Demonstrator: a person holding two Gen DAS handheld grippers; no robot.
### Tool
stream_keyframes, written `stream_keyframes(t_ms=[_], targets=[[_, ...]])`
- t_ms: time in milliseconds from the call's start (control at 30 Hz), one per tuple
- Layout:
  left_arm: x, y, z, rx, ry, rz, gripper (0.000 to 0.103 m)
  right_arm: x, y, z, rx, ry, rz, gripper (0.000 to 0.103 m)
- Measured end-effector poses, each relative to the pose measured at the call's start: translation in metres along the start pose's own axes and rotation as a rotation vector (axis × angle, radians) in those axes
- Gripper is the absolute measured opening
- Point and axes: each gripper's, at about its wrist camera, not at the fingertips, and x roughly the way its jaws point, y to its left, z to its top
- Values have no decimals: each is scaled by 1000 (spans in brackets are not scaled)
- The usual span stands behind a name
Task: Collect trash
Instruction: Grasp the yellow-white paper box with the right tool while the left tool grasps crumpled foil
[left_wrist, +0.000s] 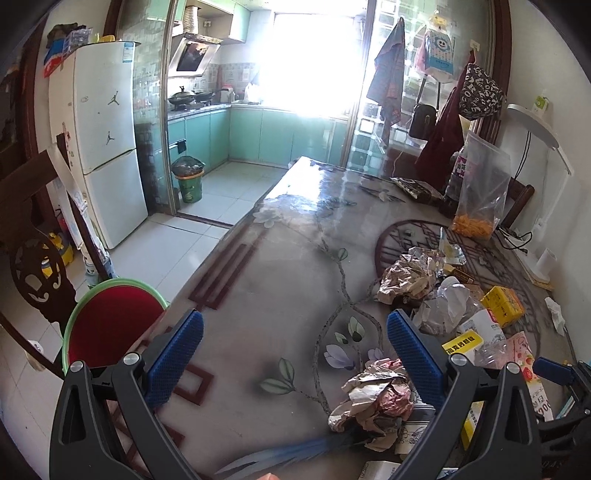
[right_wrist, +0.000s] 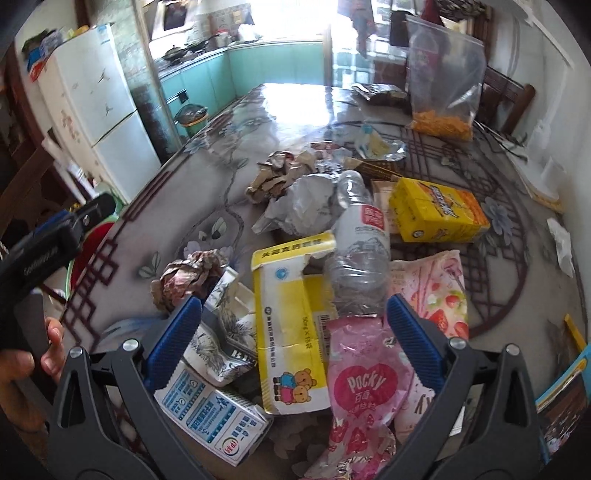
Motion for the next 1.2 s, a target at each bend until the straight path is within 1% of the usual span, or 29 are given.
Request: stream_keyframes(t_ms=[100, 200, 367, 433, 500, 533, 567, 600, 700, 767, 800, 867, 967, 1000, 1067, 1200], targets=[[0, -1, -1, 22, -10, 7, 96, 1, 5, -1, -31, 2, -6, 99], [-1, -5, 0, 64, -15, 31, 96, 1, 4, 0, -26, 3, -12, 99], [-6, -7, 2, 85, -35, 35, 95, 4, 3, 0, -32, 18, -15, 98], [-5, -9, 2, 109, -23, 31, 95, 6, 8, -1, -61, 29, -25, 92], [-2, -12, 1, 136, -6, 43, 95, 11, 16, -4, -110, 49, -47, 79], [-1, -12, 0, 145, 0, 46, 95, 14, 19, -6, -134, 63, -58, 74], [0, -13, 1, 152, 4, 45, 95, 19, 22, -8, -159, 85, -67, 65], [2, -12, 1, 157, 10, 42, 95, 23, 23, -11, -172, 104, -70, 61], [5, -13, -1, 165, 34, 23, 95, 39, 24, -18, -189, 169, -83, 61], [6, -15, -2, 175, 47, -5, 95, 49, 23, -23, -200, 204, -107, 61], [7, -17, -4, 183, 55, -18, 95, 52, 23, -25, -202, 208, -111, 57], [9, -22, -7, 199, 82, -57, 95, 56, 21, -26, -208, 217, -109, 43], [14, -30, -14, 234, 141, -101, 92, 50, 17, -22, -179, 191, -60, 42], [16, -32, -16, 244, 157, -114, 89, 44, 15, -19, -165, 168, -40, 42], [19, -34, -20, 248, 190, -142, 86, 29, 10, -12, -136, 111, -13, 42], [29, -32, -27, 221, 260, -188, 86, 1, -9, 1, -48, -9, 4, 42]])
